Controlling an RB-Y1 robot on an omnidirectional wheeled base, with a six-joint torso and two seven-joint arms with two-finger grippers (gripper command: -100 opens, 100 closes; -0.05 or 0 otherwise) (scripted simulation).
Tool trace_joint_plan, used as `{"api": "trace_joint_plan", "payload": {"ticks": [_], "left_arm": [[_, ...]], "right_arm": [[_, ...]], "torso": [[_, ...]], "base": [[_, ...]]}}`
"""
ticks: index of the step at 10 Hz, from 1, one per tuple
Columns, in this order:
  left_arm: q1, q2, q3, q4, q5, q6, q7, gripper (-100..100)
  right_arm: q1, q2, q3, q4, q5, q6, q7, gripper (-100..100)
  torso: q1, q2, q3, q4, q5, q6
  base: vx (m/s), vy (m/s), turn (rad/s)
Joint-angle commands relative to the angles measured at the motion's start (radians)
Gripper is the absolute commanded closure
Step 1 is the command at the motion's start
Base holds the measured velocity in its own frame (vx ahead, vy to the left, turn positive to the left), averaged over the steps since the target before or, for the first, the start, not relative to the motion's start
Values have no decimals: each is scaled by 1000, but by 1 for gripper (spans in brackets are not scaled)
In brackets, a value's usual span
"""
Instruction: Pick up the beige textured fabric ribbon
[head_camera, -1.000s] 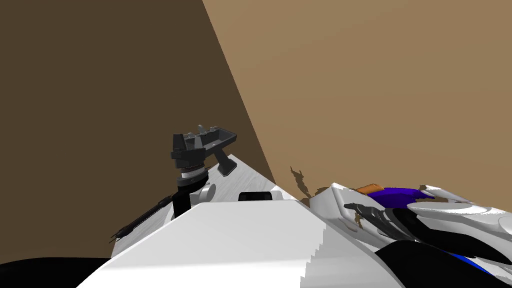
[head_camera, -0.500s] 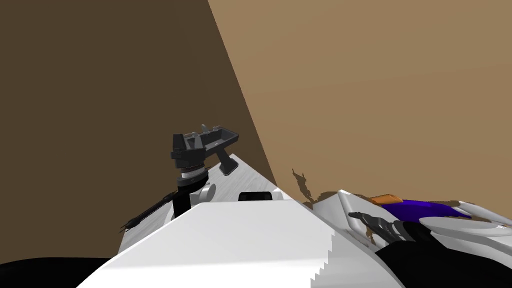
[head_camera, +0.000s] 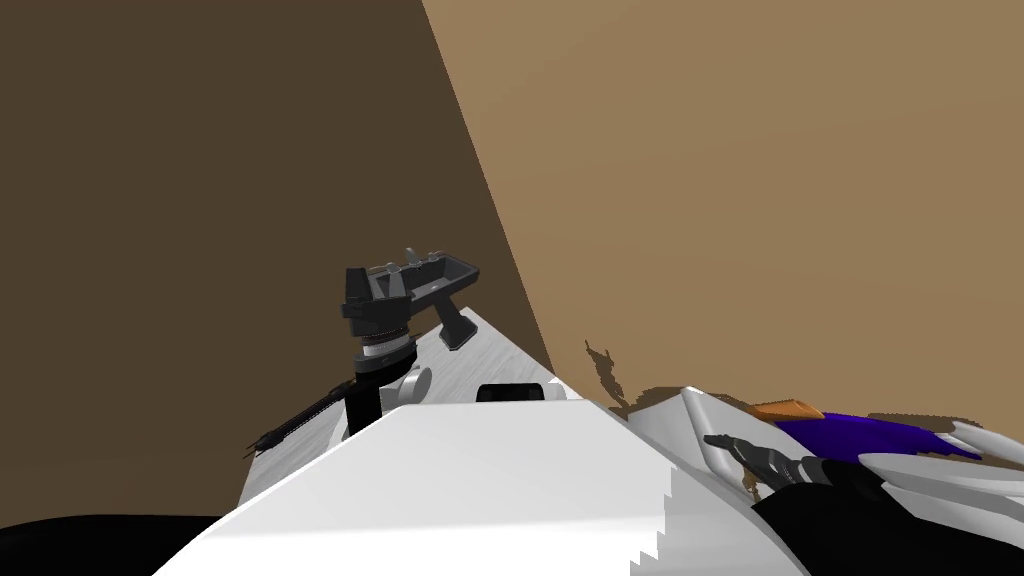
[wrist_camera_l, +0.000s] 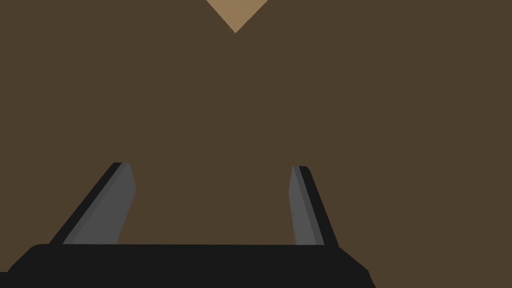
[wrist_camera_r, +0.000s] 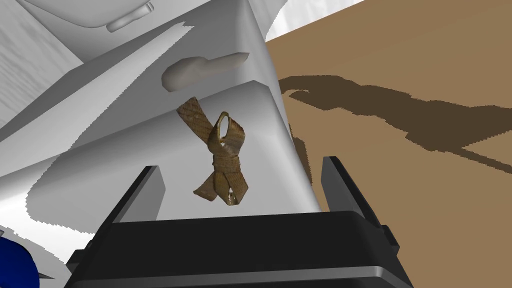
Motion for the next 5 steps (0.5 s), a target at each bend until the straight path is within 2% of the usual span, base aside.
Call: {"api": "trace_joint_plan", "payload": {"ticks": [1,5], "left_arm": [[0,0,0,0,0,0,0,0],[0,0,0,0,0,0,0,0]], "right_arm": [[0,0,0,0,0,0,0,100],[-1,-1,-2,-1,-1,-1,0,100]], "torso": [[0,0,0,0,0,0],[-7,2,1,0,-5,1]], "base": [[0,0,0],[1,2,6]]}}
